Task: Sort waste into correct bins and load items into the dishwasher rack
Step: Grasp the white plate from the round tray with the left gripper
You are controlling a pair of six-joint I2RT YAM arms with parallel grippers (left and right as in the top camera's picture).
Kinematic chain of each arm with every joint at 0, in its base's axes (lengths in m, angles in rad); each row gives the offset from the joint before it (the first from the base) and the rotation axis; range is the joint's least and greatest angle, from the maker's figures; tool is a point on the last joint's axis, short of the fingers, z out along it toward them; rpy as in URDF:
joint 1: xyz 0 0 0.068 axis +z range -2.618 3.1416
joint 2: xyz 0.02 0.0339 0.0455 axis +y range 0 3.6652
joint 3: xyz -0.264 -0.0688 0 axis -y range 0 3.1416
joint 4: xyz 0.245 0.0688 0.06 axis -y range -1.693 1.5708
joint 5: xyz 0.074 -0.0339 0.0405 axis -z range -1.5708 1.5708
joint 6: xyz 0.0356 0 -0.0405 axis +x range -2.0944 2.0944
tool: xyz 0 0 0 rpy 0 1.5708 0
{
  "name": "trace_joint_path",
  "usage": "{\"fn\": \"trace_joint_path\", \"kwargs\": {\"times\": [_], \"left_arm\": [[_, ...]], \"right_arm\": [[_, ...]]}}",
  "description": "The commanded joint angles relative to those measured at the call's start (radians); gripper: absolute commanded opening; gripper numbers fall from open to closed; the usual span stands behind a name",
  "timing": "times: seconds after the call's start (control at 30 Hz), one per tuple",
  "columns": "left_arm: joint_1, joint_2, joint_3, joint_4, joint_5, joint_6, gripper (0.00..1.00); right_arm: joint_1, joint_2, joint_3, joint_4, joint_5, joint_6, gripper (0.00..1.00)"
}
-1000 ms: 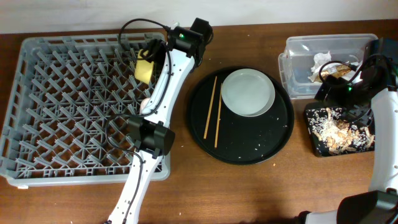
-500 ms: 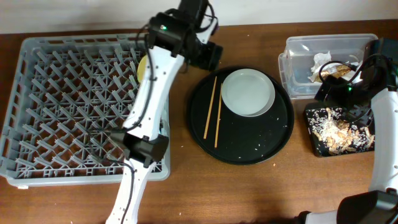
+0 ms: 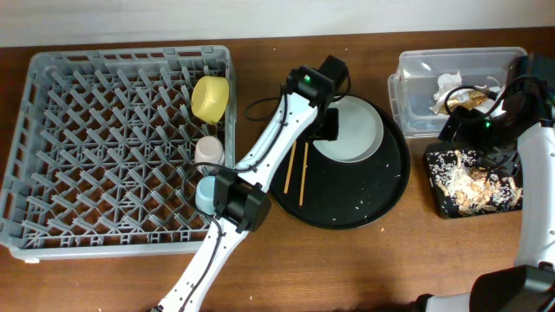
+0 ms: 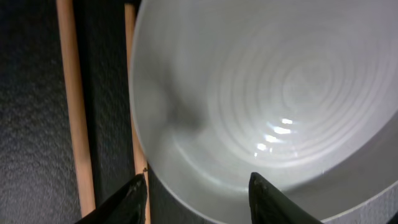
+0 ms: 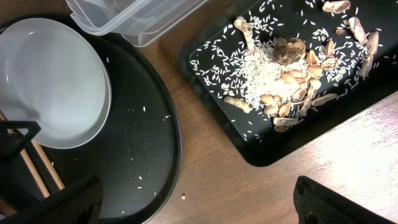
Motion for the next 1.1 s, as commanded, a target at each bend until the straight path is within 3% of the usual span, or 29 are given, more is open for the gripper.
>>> {"fn": "trace_joint_path", "kwargs": {"times": [0.0, 0.23, 0.33, 0.57, 0.93, 1.07], "left_arm": [[0.003, 0.068, 0.002, 0.007, -0.022, -0.036, 0.41], [-0.011, 0.069, 0.002, 0.016, -0.023, -0.035, 0.23], [-0.007, 0.069, 0.002, 0.013, -0.026, 0.015, 0.01], [0.051, 0.036, 0.114, -0.07, -0.027, 0.145, 0.01], [0.15, -0.518, 0.108, -0.128, -0.428, 0.36, 0.01], [0.221, -0.633, -0.018, -0.128, -0.554, 0.416, 0.01]], "right_arm": [[0.001, 0.005, 0.016, 0.0, -0.001, -0.002, 0.98], [0.001, 0.005, 0.016, 0.0, -0.001, -0.002, 0.99], [0.001, 0.005, 0.016, 0.0, -0.001, -0.002, 0.98], [0.001, 0.005, 0.016, 0.003, -0.001, -0.002, 0.98], [0.001, 0.005, 0.016, 0.007, -0.002, -0.002, 0.98], [0.001, 0.005, 0.016, 0.011, -0.002, -0.002, 0.98]]}}
